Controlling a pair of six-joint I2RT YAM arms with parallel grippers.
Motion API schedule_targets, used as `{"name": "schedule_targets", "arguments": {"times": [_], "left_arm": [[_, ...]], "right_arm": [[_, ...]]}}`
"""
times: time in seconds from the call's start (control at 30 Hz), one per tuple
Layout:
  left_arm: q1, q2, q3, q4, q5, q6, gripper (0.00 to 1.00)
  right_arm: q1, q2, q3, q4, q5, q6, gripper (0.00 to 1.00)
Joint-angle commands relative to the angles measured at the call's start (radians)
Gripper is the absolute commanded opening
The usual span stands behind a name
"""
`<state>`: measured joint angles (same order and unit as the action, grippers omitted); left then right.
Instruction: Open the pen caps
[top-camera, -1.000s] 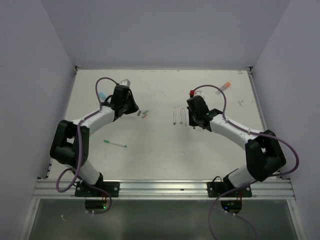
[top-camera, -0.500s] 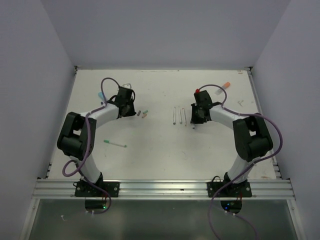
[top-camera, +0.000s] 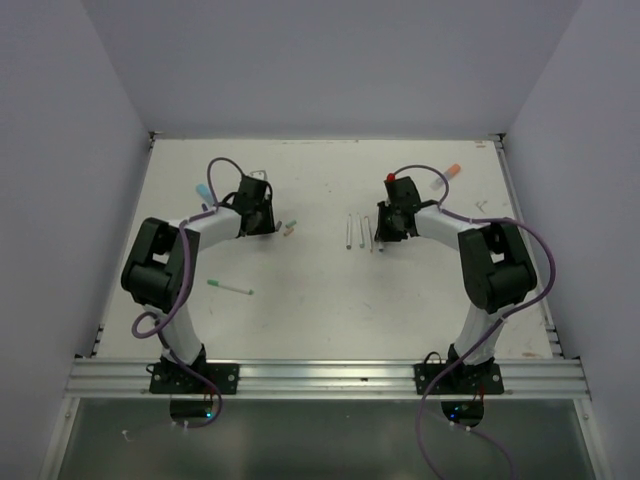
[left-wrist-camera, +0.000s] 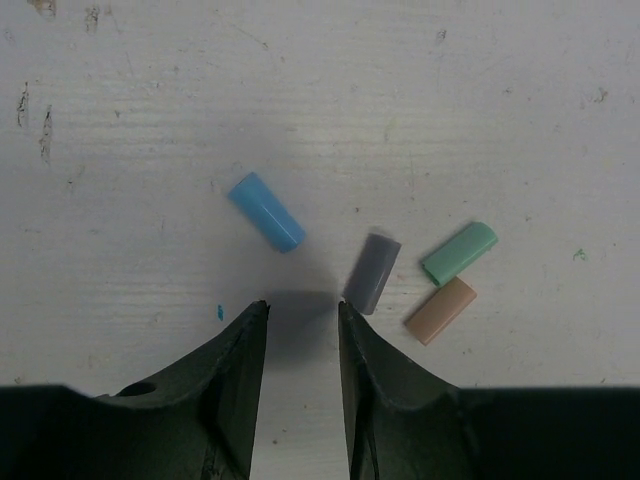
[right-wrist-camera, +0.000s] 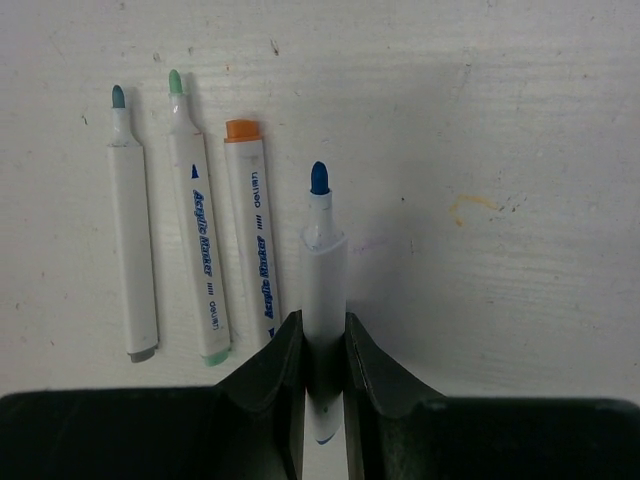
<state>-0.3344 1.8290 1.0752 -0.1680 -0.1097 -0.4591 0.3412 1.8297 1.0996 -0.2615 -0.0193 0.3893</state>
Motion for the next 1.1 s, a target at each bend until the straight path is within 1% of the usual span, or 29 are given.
{"name": "schedule_targets", "arguments": {"times": [0.0, 0.07, 0.2, 0.3, 0.4, 0.5, 0.53, 0.57, 0.63, 0.67, 0.7, 0.73, 0.8, 0.83, 0.87, 0.9, 0.93, 1.07], "left_arm": [[0.008, -0.066, -0.014, 0.070, 0.018, 0.016, 0.38], [0.008, -0.108, -0.037, 0.074, 0.030, 0.011, 0.39], [0.008, -0.184, -0.083, 0.088, 0.045, -0.006, 0.42], [0.008, -0.253, -0.113, 0.104, 0.057, -0.021, 0.44], [0.008, -0.324, -0.146, 0.119, 0.077, -0.039, 0.46], [0.006, -0.390, -0.182, 0.146, 0.105, -0.064, 0.48], [0.005, -0.422, -0.207, 0.150, 0.135, -0.070, 0.50], [0.005, -0.439, -0.218, 0.189, 0.146, -0.076, 0.50], [0.003, -0.468, -0.244, 0.215, 0.191, -0.093, 0.51], [0.000, -0.499, -0.274, 0.243, 0.206, -0.101, 0.52], [-0.002, -0.514, -0.291, 0.263, 0.226, -0.113, 0.52], [-0.003, -0.531, -0.310, 0.281, 0.257, -0.122, 0.54], [-0.018, -0.579, -0.368, 0.343, 0.280, -0.148, 0.56], [-0.034, -0.606, -0.388, 0.378, 0.295, -0.154, 0.57], [-0.043, -0.617, -0.415, 0.389, 0.298, -0.159, 0.58], [-0.052, -0.626, -0.428, 0.401, 0.304, -0.170, 0.59], [-0.066, -0.635, -0.435, 0.418, 0.311, -0.173, 0.60], [-0.081, -0.639, -0.460, 0.446, 0.341, -0.176, 0.63]], "right_arm": [[-0.001, -0.001, 0.014, 0.034, -0.031, 0.010, 0.18], [-0.001, -0.021, 0.011, 0.039, -0.031, 0.011, 0.22], [-0.002, -0.072, 0.003, 0.044, -0.022, 0.008, 0.37], [-0.001, -0.115, 0.000, 0.041, 0.008, 0.011, 0.44], [-0.001, -0.135, 0.025, 0.004, 0.076, 0.011, 0.48], [-0.007, -0.139, 0.052, -0.018, 0.203, 0.031, 0.49], [-0.013, -0.135, 0.080, -0.043, 0.293, 0.046, 0.49], [-0.021, -0.127, 0.095, -0.056, 0.330, 0.063, 0.49], [-0.056, -0.083, 0.147, -0.074, 0.396, 0.118, 0.51], [-0.070, -0.060, 0.170, -0.097, 0.433, 0.137, 0.54], [-0.099, -0.038, 0.196, -0.113, 0.444, 0.164, 0.55], [-0.109, 0.014, 0.256, -0.129, 0.458, 0.175, 0.56], [-0.137, 0.058, 0.313, -0.169, 0.498, 0.203, 0.60], [-0.146, 0.106, 0.368, -0.197, 0.508, 0.210, 0.61], [-0.159, 0.127, 0.396, -0.209, 0.540, 0.235, 0.64], [-0.166, 0.150, 0.419, -0.217, 0.551, 0.246, 0.70], [-0.177, 0.186, 0.462, -0.228, 0.549, 0.258, 0.72], [-0.220, 0.281, 0.549, -0.234, 0.521, 0.302, 0.75]]}}
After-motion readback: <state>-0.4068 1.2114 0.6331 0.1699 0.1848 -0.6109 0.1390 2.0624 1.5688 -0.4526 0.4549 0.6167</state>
